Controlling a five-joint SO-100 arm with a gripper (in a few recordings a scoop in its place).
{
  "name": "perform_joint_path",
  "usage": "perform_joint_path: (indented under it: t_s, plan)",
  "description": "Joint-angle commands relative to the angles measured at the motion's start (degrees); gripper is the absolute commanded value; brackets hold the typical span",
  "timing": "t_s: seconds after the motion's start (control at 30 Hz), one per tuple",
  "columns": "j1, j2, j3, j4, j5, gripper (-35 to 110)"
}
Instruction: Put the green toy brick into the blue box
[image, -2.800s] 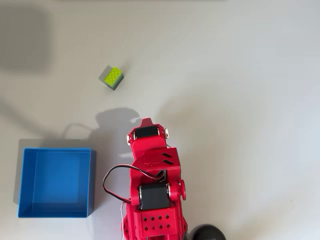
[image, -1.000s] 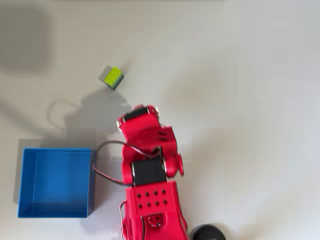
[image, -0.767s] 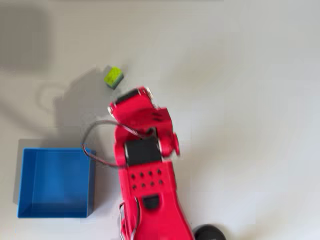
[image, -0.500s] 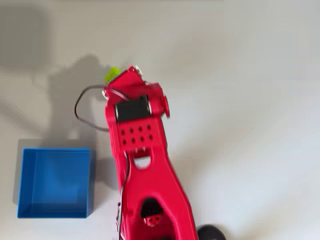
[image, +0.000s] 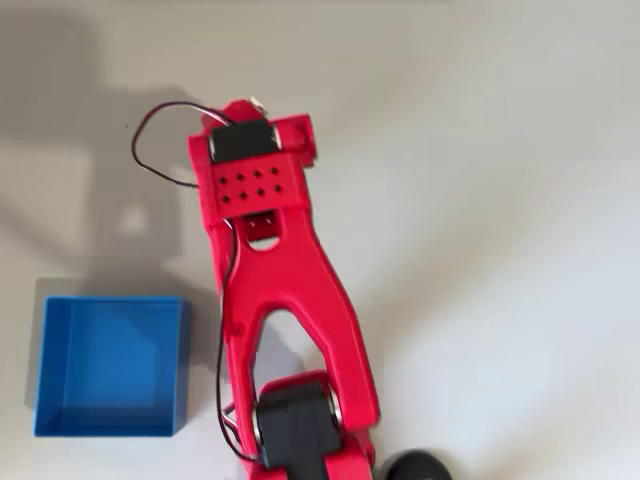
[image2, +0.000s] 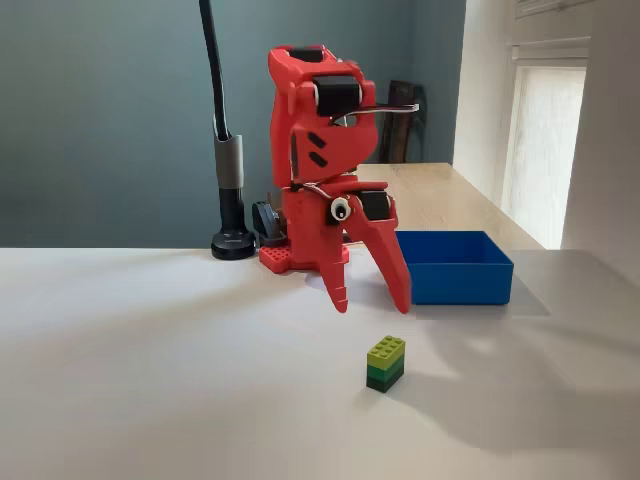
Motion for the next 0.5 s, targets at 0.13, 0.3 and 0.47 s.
perform_joint_path:
  t_s: [0.13,0.3,0.47]
  plan:
    - [-1.85,-7.29,-8.79,2.29,-0.97,34]
    - [-2.55,-11.34,-10.28,4.31,-1.05,33]
    - [-3.08,-14.85,-13.1,5.62,-0.79,31]
